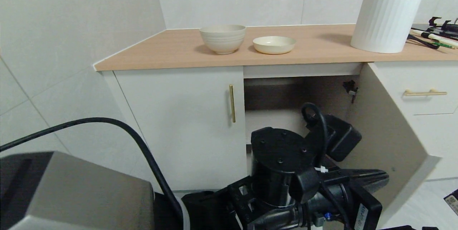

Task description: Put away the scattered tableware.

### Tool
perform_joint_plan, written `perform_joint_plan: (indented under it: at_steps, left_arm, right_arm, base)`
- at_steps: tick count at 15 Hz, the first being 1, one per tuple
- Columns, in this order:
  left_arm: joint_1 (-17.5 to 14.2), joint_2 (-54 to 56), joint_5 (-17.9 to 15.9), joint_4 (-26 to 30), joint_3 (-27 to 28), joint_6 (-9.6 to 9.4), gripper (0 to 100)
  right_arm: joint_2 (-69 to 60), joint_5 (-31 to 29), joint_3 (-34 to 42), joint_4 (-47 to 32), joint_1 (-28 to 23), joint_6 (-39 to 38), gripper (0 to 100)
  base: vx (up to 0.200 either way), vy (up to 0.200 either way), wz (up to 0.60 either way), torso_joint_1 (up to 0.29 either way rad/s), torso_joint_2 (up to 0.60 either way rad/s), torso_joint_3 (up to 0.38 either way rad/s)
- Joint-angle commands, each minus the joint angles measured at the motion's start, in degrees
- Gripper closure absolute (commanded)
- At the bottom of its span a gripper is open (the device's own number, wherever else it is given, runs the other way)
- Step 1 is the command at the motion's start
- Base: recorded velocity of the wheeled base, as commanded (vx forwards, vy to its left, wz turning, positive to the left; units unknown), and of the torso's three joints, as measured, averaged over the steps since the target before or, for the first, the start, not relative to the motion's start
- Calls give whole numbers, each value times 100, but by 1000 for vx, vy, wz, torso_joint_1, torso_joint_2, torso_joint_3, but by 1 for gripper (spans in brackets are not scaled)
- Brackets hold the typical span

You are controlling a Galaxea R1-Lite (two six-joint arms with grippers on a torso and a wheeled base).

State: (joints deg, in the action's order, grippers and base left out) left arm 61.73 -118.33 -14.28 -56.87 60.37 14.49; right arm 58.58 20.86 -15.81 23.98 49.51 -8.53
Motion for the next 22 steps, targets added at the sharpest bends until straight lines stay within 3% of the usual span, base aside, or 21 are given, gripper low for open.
perform_joint_plan:
  at_steps: [1, 3, 4, 5, 8, 10, 12, 15, 16, 18, 19, 22]
  left_arm:
    - [-179, 162, 171, -61, -166, 1, 100]
    - [-575, 381, 223, -105, -359, 1, 100]
    - [-891, 619, 223, -88, -517, 10, 100]
    - [-1418, 996, 215, -52, -842, 18, 100]
    - [-2350, 1849, 223, 167, -1537, 10, 100]
    - [-3185, 3000, 241, 1011, -2029, -8, 100]
    - [-3800, 3985, 223, 2215, -2170, -17, 100]
    - [-4249, 4864, 197, 3718, -2064, -34, 100]
    - [-4328, 4916, 188, 4026, -1923, -26, 100]
    - [-4345, 4855, 197, 4122, -1827, -26, 100]
    - [-4389, 4846, 197, 4131, -1853, -26, 0]
    - [-4679, 4820, 118, 4131, -1950, 36, 0]
  right_arm:
    - [-101, 6, 17, 2, -2, 10, 0]
    - [-101, -12, -10, 2, -11, 10, 0]
    - [-57, -47, -27, 2, -81, 10, 0]
    - [110, -214, -142, -7, -161, 1, 0]
    - [664, -1014, -555, -7, -161, -17, 0]
    - [1182, -1523, -1047, -86, -161, -17, 0]
    - [1596, -1778, -1829, -658, -240, -17, 0]
    - [1973, -1778, -3077, -1730, -442, -17, 0]
    - [2211, -1769, -3604, -1862, -574, -17, 0]
    - [2404, -1778, -3930, -1862, -714, -26, 0]
    - [2404, -1778, -3921, -1862, -767, -61, 0]
    - [2334, -1805, -3956, -1871, -837, -465, 0]
  base:
    - [0, 0, 0, 0, 0, 0]
    - [0, 0, 0, 0, 0, 0]
    - [0, 0, 0, 0, 0, 0]
    - [0, 0, 0, 0, 0, 0]
    - [0, 0, 0, 0, 0, 0]
    - [0, 0, 0, 0, 0, 0]
    - [0, 0, 0, 0, 0, 0]
    - [0, 0, 0, 0, 0, 0]
    - [0, 0, 0, 0, 0, 0]
    - [0, 0, 0, 0, 0, 0]
    - [0, 0, 0, 0, 0, 0]
    - [0, 0, 0, 0, 0, 0]
